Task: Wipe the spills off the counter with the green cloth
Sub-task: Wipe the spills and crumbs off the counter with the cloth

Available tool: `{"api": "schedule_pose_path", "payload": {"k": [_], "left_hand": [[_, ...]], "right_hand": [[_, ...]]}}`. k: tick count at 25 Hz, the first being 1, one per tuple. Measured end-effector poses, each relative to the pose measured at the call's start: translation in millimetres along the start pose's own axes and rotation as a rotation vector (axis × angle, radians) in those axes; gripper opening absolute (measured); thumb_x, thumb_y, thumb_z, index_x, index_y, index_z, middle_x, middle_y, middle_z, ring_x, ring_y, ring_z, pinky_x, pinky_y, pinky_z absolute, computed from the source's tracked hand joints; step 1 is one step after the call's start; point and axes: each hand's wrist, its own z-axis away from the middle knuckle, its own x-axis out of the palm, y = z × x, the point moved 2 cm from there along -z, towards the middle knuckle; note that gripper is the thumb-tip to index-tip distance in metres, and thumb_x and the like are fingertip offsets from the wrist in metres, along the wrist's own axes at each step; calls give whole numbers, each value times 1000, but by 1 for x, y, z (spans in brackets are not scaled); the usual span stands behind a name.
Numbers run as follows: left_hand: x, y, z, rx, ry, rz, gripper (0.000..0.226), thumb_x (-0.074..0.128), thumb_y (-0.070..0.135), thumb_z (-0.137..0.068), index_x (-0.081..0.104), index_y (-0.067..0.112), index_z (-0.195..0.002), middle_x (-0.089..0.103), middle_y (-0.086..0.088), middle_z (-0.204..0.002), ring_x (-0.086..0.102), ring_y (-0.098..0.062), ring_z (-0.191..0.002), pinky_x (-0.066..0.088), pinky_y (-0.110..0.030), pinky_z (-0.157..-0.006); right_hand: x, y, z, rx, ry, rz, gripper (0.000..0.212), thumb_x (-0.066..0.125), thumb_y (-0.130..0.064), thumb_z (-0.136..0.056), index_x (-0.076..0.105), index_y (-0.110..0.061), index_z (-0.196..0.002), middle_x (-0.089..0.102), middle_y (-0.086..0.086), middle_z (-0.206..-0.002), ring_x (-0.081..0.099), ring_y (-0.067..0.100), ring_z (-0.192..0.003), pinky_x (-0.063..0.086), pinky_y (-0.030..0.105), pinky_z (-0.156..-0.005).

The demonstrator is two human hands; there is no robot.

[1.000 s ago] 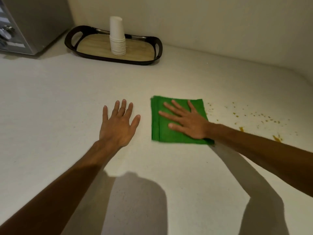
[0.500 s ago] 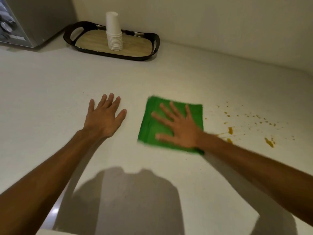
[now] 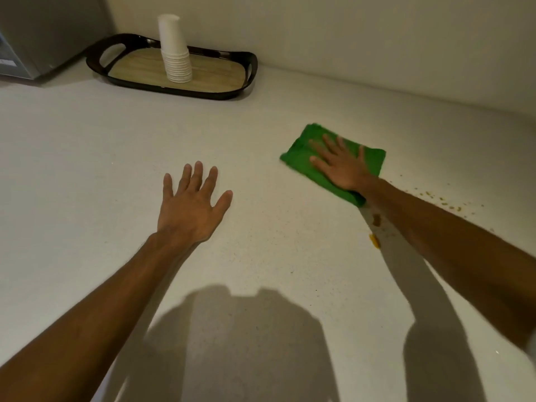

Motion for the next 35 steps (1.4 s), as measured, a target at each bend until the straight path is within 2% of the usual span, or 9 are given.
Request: {"api": "schedule_pose_path", "payload": {"k": [4, 13, 15, 18, 21, 23, 27, 31, 35], "left_hand": [[1, 1, 0, 9, 9, -3, 79, -3, 70, -90, 1, 28, -157, -5, -3, -166, -8, -22, -153, -3, -52, -122], [1, 2, 1, 12, 25, -19, 76, -2, 67, -92, 1, 27, -157, -2, -6, -166, -5, -24, -153, -1, -54, -122], [3, 1, 0, 13, 23, -30, 76, -3, 67, -92, 0, 27, -157, -3, -5, -166, -6, -24, -153, -1, -54, -122], [0, 1, 1, 18, 31, -15, 77, -3, 68, -92, 0, 27, -157, -4, -5, -166, -6, -24, -153, -2, -54, -122], [0, 2, 2, 17, 23, -14, 77, -3, 68, -91, -1, 28, -157, -5, -5, -166, -7, -24, -153, -2, -53, -122], [1, 3, 1, 13, 19, -24, 77, -4, 68, -91, -2, 28, -157, -6, -4, -166, -9, -23, -153, -3, -53, -122], [-1, 2, 2, 15, -3, -13, 77, -4, 67, -91, -3, 27, -157, -6, -5, -166, -9, -24, -153, -3, -54, -122], [-1, 1, 2, 20, -3, -5, 77, -5, 68, -91, -4, 27, -156, -7, -5, -166, -10, -24, -152, -4, -54, -121], [1, 2, 2, 19, -3, -28, 77, -7, 68, -90, -6, 28, -156, -8, -5, -166, -10, -24, -152, -4, -54, -122]], "right_hand": [[-2, -15, -5, 218, -29, -85, 76, 2, -80, -91, 1, -47, -159, -9, -1, -171, -9, 31, -156, -9, 74, -114], [49, -75, 211, -790, 69, 114, 65, 22, -66, -102, 9, -42, -161, -1, 1, -172, -3, 32, -157, -9, 68, -116], [37, -45, 162, -734, 73, 136, 58, 7, -59, -105, 1, -43, -161, -7, -2, -171, -7, 30, -157, -11, 66, -119], [14, 1, 54, -316, 20, 115, 61, -9, -68, -95, -14, -53, -153, -12, -4, -170, -7, 29, -157, -9, 66, -119], [-3, 29, -14, 144, 20, -73, 72, 0, -77, -93, -1, -48, -159, -5, -2, -171, -3, 29, -157, -6, 71, -117], [-5, 14, -25, 242, -8, -93, 79, 2, -82, -89, 2, -46, -159, -5, -1, -171, -4, 31, -157, -8, 72, -115], [11, -64, 43, -118, 4, 68, 82, -1, -85, -86, -4, -48, -159, -11, 0, -169, -5, 32, -157, -5, 74, -115], [54, -98, 185, -653, 78, 83, 68, 22, -69, -101, 7, -42, -161, -2, 2, -171, -1, 33, -157, -13, 66, -116], [33, -16, 144, -524, 68, 138, 58, 0, -60, -103, -6, -44, -159, -8, -2, -171, -5, 28, -157, -9, 60, -121]]}}
